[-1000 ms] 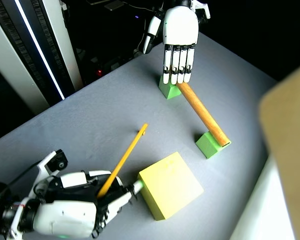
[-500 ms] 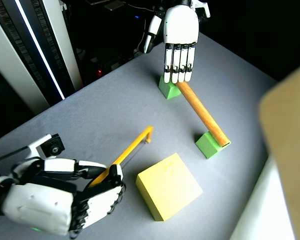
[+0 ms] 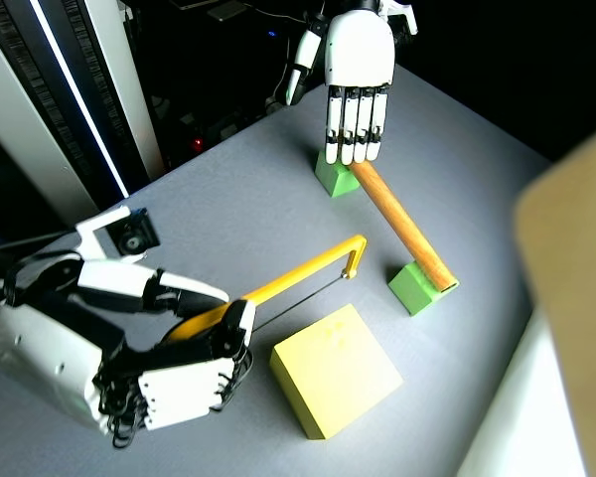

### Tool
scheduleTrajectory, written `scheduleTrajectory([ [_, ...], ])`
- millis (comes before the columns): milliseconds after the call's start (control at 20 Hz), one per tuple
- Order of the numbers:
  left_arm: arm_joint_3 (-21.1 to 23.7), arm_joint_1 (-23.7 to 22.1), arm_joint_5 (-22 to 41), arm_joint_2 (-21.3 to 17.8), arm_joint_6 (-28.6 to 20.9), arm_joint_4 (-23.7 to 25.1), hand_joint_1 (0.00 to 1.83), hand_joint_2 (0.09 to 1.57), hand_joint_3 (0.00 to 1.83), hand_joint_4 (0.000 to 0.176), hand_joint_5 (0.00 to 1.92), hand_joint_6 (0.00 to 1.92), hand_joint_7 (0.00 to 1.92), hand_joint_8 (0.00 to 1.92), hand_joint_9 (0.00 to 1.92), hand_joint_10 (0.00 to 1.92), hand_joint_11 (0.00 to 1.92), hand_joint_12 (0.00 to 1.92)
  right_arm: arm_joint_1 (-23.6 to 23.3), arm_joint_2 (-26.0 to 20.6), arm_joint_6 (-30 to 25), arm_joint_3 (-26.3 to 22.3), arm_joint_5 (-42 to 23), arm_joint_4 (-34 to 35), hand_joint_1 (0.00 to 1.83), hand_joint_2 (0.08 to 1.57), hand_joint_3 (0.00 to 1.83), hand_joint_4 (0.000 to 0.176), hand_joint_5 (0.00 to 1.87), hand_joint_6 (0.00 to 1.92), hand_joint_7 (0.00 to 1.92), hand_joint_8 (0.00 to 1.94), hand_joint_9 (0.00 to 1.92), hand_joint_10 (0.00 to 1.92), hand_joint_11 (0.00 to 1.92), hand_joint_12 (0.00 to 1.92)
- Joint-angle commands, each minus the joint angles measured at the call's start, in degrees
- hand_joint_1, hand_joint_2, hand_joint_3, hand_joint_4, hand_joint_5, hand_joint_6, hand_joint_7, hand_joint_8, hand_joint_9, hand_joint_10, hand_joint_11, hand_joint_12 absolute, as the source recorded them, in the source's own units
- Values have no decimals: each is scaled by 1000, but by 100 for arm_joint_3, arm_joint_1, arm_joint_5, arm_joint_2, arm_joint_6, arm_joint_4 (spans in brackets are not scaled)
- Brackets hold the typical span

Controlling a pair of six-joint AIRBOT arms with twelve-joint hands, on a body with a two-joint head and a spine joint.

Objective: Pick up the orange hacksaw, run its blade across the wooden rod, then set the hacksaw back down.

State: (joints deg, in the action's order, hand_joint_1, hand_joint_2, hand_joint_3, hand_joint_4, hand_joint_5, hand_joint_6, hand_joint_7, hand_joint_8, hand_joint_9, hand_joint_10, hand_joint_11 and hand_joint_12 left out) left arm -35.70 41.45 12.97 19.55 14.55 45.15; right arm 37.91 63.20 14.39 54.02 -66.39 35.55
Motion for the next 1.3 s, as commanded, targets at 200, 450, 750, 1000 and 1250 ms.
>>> scheduleTrajectory([
  [200,-18,-101,240,26,-13,-80,88,1240,0,0,169,3,167,3,150,4,0,429,-363,497,533,4,-1300,414,1487,1147,0,0,778,1022,876,1105,909,1220,789,1660],
  [450,-24,-106,237,80,-12,-80,70,1242,1,0,157,0,148,0,134,0,0,377,-582,1018,739,163,-1429,699,1361,1167,0,0,759,1100,886,1141,907,1402,810,1388],
  [750,-55,-117,238,94,-12,-80,62,1249,0,0,150,2,145,0,128,1,0,339,-760,1484,978,320,-1358,777,1358,1177,1,0,729,1142,877,1142,894,1429,781,1432],
  [1000,-55,-122,246,106,-12,-80,65,1248,0,0,149,3,150,3,133,3,0,360,-826,1764,1186,379,-1367,964,1352,1187,1,0,715,1165,847,1183,882,1447,767,1440],
  [1250,-47,-130,244,116,-12,-80,69,1248,1,0,162,2,157,2,145,1,0,412,-868,2071,1255,631,-1338,968,1359,1167,0,0,767,1097,879,1133,915,1402,817,1401],
])
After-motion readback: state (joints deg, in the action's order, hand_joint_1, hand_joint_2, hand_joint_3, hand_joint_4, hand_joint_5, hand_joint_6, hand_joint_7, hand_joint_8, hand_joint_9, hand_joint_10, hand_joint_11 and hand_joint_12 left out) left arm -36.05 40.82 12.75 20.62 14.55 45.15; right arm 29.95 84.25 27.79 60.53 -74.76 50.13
